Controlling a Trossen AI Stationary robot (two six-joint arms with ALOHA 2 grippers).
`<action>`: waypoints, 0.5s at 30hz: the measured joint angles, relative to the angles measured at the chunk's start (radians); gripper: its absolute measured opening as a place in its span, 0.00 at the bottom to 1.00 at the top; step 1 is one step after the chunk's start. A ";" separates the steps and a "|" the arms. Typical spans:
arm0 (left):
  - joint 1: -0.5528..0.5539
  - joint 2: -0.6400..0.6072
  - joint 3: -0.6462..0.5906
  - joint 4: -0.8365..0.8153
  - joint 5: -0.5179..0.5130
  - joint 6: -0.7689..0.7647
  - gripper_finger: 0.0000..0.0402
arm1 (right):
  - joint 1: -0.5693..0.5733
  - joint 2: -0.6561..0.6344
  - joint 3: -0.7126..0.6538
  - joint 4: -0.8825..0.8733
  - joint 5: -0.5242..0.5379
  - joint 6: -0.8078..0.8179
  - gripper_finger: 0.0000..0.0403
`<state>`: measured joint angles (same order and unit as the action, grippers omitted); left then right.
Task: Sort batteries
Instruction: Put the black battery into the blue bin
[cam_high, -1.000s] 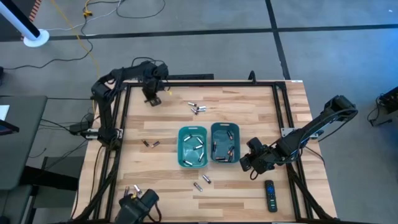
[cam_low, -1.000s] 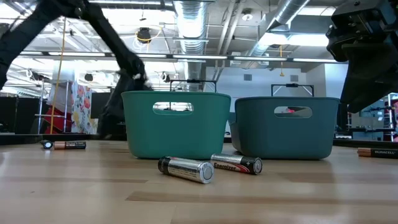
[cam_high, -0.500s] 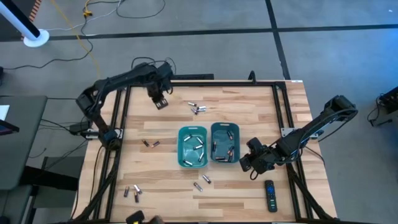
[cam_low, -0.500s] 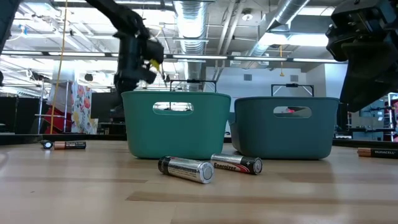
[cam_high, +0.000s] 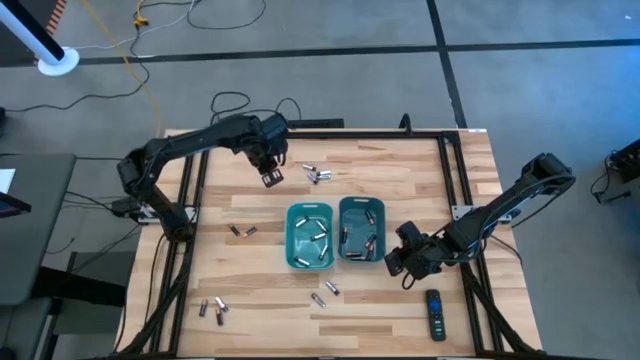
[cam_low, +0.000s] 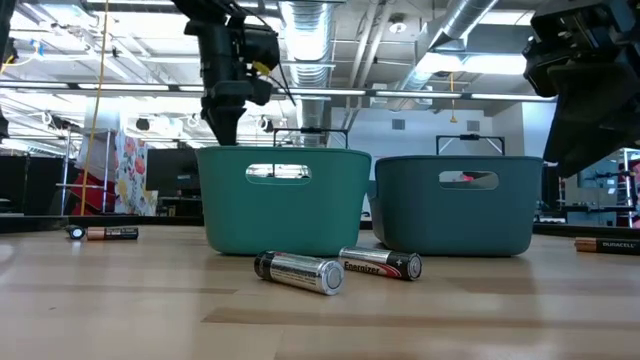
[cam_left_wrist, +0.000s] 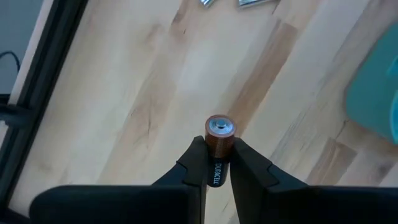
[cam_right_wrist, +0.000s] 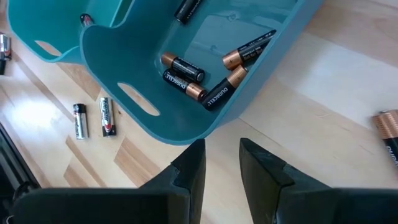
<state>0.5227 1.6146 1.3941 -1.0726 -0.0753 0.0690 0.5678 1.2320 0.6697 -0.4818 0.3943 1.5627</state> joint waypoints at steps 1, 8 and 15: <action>-0.008 0.000 0.000 0.000 -0.002 -0.004 0.10 | 0.000 0.000 0.000 0.001 0.000 0.000 0.29; -0.039 0.000 0.000 0.001 -0.002 -0.029 0.10 | 0.000 0.000 0.000 0.006 0.000 0.000 0.29; -0.053 0.000 0.000 0.002 -0.002 -0.033 0.10 | 0.000 0.000 0.000 0.008 0.000 0.000 0.29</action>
<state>0.4694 1.6142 1.3945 -1.0710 -0.0773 0.0364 0.5678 1.2320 0.6697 -0.4742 0.3943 1.5631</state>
